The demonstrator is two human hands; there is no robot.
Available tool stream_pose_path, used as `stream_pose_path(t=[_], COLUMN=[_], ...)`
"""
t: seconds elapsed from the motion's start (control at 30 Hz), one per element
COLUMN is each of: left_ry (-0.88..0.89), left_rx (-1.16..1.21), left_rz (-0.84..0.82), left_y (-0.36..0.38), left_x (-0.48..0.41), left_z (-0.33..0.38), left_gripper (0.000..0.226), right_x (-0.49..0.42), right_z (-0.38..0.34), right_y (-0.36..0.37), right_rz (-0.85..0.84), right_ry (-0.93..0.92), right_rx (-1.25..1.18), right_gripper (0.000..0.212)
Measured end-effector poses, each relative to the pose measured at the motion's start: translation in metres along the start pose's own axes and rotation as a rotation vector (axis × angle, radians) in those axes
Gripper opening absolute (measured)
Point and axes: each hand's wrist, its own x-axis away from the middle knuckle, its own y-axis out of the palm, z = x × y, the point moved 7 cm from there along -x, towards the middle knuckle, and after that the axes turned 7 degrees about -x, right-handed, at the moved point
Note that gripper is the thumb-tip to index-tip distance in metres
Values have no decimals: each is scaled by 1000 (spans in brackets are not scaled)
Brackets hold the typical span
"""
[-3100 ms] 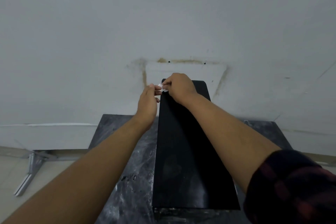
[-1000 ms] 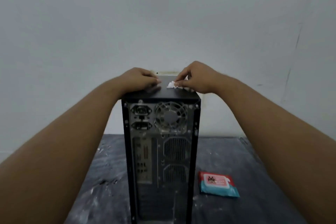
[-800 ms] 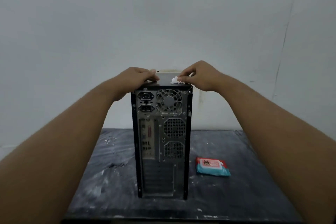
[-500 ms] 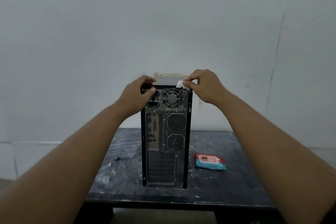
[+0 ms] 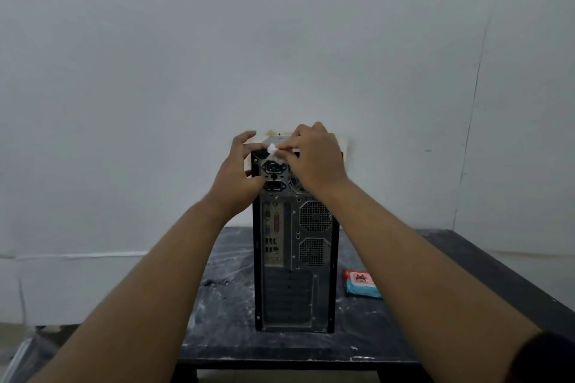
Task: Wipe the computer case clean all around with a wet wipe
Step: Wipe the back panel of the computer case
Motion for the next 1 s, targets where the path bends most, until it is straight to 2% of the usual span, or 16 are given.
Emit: stream_pose_path(t=[0.13,0.27,0.43,0.53,0.73,1.0], left_ry=[-54,-95,-13,66,153,149], left_rx=[27,55,92,57,-147,-159], left_rz=[-24,-15,7,33,67,90], left_y=[-3,-4,-2,2,16,24], left_x=[-3,-6,-6,-4,-4,-1], left_z=[-6,-12,-10,-6,3,8], left_gripper=[95,96,90,75,60,56], right_x=[-6,-10,-15,-10,15,20], right_z=[-20,-32,-17,8,54,45], right_y=[26,35,12,-13,-57,-50], right_rz=[4,12,-59,-91,13,82], right_ry=[-38,-79,-89,-57,21,28], right_rx=[-9,79,186,223,226,211], right_gripper=[19,18,20,22,18,19])
